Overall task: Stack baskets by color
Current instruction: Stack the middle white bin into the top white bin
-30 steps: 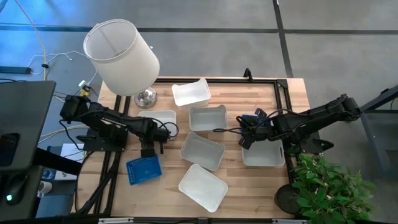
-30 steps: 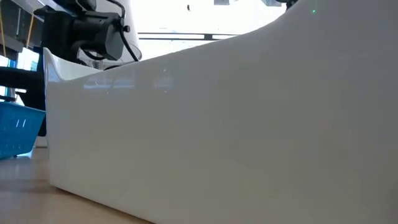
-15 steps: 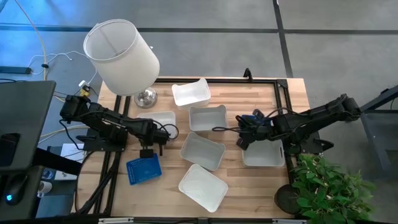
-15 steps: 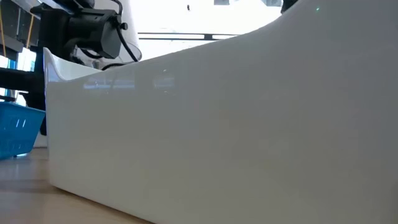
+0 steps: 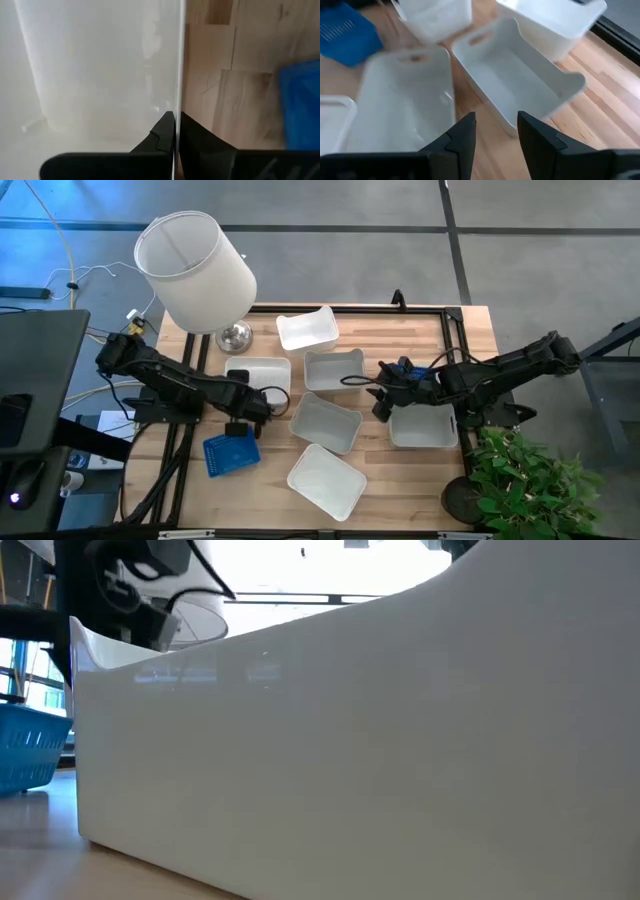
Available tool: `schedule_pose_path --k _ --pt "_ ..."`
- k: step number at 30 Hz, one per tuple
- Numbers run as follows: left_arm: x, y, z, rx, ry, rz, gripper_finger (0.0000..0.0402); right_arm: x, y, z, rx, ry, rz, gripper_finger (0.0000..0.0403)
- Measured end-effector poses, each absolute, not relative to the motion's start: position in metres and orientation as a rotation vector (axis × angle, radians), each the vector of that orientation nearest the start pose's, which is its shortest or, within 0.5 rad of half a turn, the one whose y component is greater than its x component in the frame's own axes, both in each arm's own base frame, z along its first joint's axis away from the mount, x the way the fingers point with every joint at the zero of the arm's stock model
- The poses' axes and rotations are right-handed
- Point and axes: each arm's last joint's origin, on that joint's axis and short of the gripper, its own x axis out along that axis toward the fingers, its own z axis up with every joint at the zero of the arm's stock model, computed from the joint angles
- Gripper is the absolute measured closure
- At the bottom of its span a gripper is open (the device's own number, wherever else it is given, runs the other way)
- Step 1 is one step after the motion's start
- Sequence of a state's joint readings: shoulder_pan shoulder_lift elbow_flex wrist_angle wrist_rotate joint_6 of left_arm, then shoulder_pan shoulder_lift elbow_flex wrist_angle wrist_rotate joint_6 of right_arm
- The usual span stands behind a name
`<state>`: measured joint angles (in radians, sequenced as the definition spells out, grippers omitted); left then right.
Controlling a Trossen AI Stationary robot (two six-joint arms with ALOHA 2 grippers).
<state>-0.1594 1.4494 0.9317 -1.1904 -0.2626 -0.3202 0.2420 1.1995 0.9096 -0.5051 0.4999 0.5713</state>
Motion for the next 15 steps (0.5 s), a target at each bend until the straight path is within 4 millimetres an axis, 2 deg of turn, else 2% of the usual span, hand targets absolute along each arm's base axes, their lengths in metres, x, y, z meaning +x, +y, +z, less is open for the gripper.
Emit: schedule_pose_path --k 10,15 --pt "0.224 -0.046 0.227 0.264 1.487 0.408 0.0401 0.256 0.049 0.297 0.121 0.369 -0.313 0.0272" --pt "0.227 -0.049 0.234 0.378 1.399 0.488 0.0401 0.263 0.042 0.313 0.022 0.221 -0.322 0.0272"
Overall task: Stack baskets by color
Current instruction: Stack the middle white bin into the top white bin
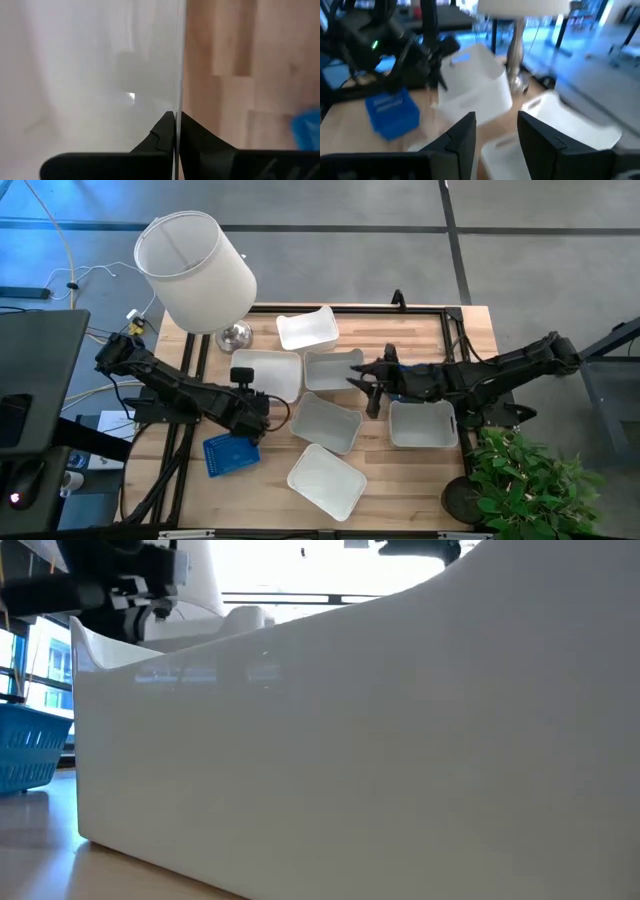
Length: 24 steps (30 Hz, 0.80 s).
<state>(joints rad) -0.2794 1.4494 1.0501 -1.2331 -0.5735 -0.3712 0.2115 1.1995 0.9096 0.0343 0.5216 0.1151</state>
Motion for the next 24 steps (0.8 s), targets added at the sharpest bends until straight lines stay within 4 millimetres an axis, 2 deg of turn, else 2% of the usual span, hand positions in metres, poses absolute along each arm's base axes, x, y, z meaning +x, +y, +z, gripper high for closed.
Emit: schedule_pose_path --k 4,8,13,19,24 --pt "0.228 -0.046 0.236 0.427 1.349 0.567 0.0401 0.266 0.028 0.32 0.01 0.158 -0.369 0.0272" --pt "0.229 -0.042 0.236 0.406 1.332 0.609 0.0401 0.268 0.014 0.324 0.019 0.139 -0.417 0.0272" --pt "0.229 -0.042 0.236 0.382 1.322 0.63 0.0401 0.274 0.002 0.346 0.009 0.189 -0.458 0.0272" --pt "0.229 -0.035 0.236 0.302 1.324 0.679 0.0401 0.301 -0.006 0.363 -0.006 0.314 -0.525 0.0272" --pt "0.229 -0.03 0.234 0.187 1.391 0.644 0.0401 0.33 -0.008 0.356 0.029 0.417 -0.551 0.0272"
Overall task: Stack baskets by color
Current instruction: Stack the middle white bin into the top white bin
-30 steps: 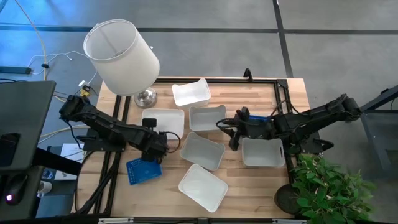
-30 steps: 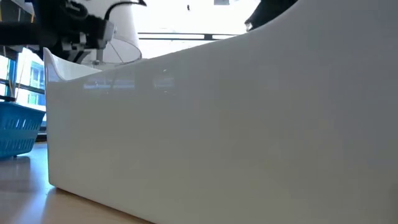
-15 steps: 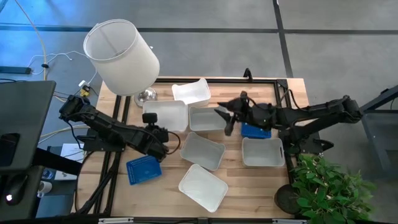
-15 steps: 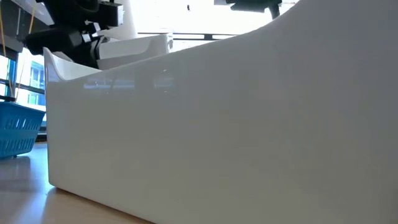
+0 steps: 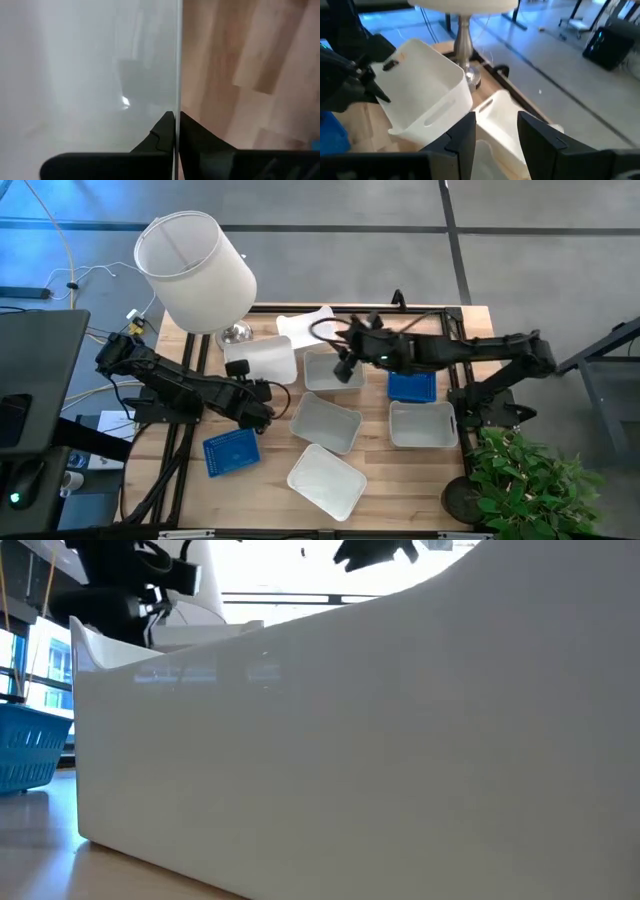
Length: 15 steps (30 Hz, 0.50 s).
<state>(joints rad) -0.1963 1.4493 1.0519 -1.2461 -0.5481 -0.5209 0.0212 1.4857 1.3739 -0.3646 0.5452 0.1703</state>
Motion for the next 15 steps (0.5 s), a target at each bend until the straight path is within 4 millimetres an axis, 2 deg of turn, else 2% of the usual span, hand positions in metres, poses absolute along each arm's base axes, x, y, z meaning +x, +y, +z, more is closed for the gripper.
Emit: schedule_pose_path --k 9,15 --pt "0.23 -0.025 0.223 0.185 1.518 0.654 0.0401 0.38 -0.004 0.341 0.148 0.502 -0.464 0.0272" --pt "0.235 -0.026 0.216 0.263 1.52 0.695 0.0401 0.399 -0.009 0.33 0.169 0.529 -0.454 0.0272"
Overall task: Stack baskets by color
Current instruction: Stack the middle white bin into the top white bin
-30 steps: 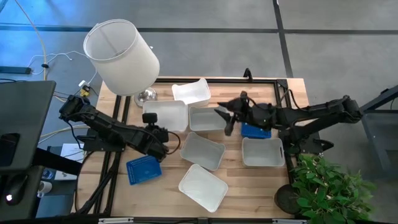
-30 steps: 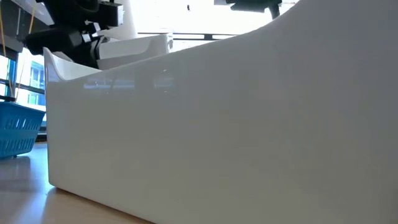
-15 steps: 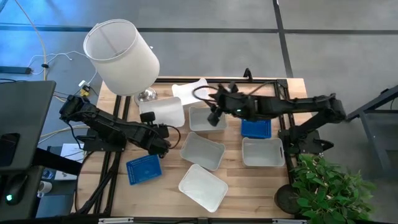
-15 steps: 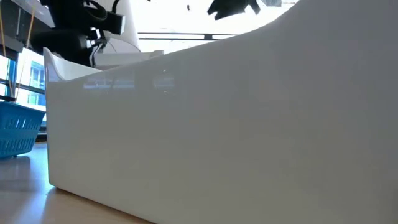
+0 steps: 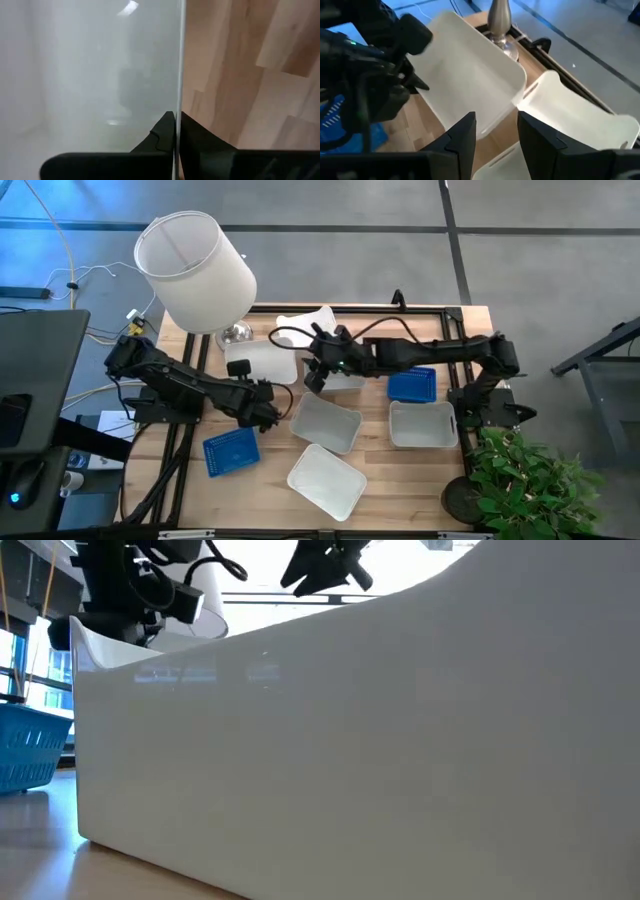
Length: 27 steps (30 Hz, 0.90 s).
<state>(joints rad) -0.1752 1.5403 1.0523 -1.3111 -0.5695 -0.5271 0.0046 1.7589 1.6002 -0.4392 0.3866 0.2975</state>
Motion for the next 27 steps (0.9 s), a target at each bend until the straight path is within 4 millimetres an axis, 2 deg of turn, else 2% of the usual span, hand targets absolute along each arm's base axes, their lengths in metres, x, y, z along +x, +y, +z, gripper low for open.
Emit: schedule_pose_path --k 7,15,21,27 --pt "0.236 -0.025 0.215 0.315 1.484 0.747 0.0401 0.408 -0.021 0.319 0.173 0.551 -0.464 0.0256" --pt "0.237 -0.024 0.215 0.36 1.455 0.768 0.0401 0.411 -0.035 0.323 0.263 0.466 -0.51 0.0208" --pt "0.24 -0.024 0.215 0.389 1.426 0.77 0.0401 0.415 -0.042 0.322 0.302 0.433 -0.527 0.0205" --pt "0.24 -0.025 0.216 0.413 1.412 0.774 0.0401 0.42 -0.046 0.31 0.323 0.457 -0.546 0.0205"
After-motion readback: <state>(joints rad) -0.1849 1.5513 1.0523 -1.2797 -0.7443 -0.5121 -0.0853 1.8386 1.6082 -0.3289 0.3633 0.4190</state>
